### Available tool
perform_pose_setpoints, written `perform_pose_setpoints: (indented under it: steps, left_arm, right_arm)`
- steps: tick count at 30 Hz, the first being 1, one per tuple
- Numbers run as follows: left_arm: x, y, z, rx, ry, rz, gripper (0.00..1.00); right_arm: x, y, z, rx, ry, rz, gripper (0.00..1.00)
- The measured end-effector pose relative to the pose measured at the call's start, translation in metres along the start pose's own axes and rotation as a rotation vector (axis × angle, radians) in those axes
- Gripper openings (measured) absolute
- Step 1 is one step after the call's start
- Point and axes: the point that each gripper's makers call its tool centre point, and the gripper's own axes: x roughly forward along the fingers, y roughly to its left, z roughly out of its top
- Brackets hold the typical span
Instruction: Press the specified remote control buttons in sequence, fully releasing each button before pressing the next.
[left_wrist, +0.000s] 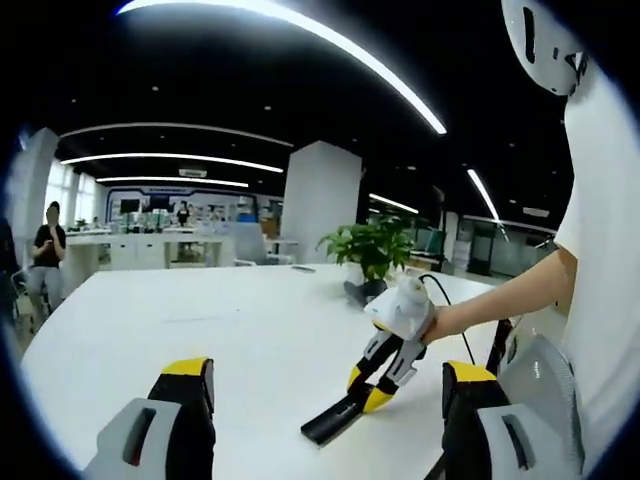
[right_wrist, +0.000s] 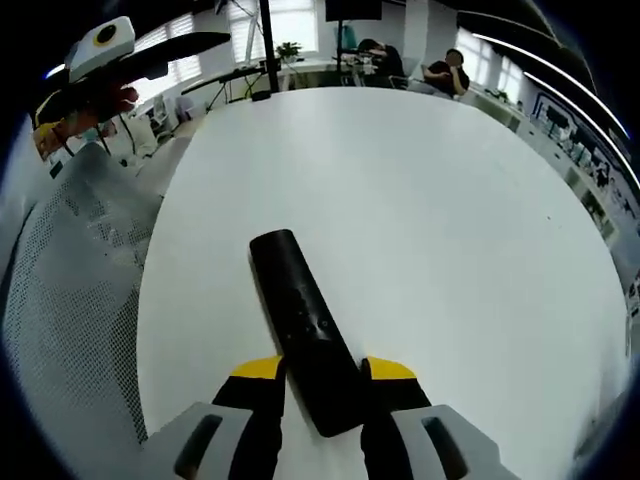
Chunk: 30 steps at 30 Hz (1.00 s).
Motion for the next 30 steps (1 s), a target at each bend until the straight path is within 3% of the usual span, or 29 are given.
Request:
perform_pose_setpoints:
  steps: [22,30]
  left_arm:
    - [0.01,-0.001,0.007,-0.026,0.003,0.007,0.95]
    - [0.011,0.002,0.004,-0.031,0.016,0.009,0.95]
  right_arm:
    - [0.007,-0.06,0.014,0.05,-0.028,-0.083,0.25]
    - [0.01,-0.087,0.019,0.092,-0.046,-0.106,0.29]
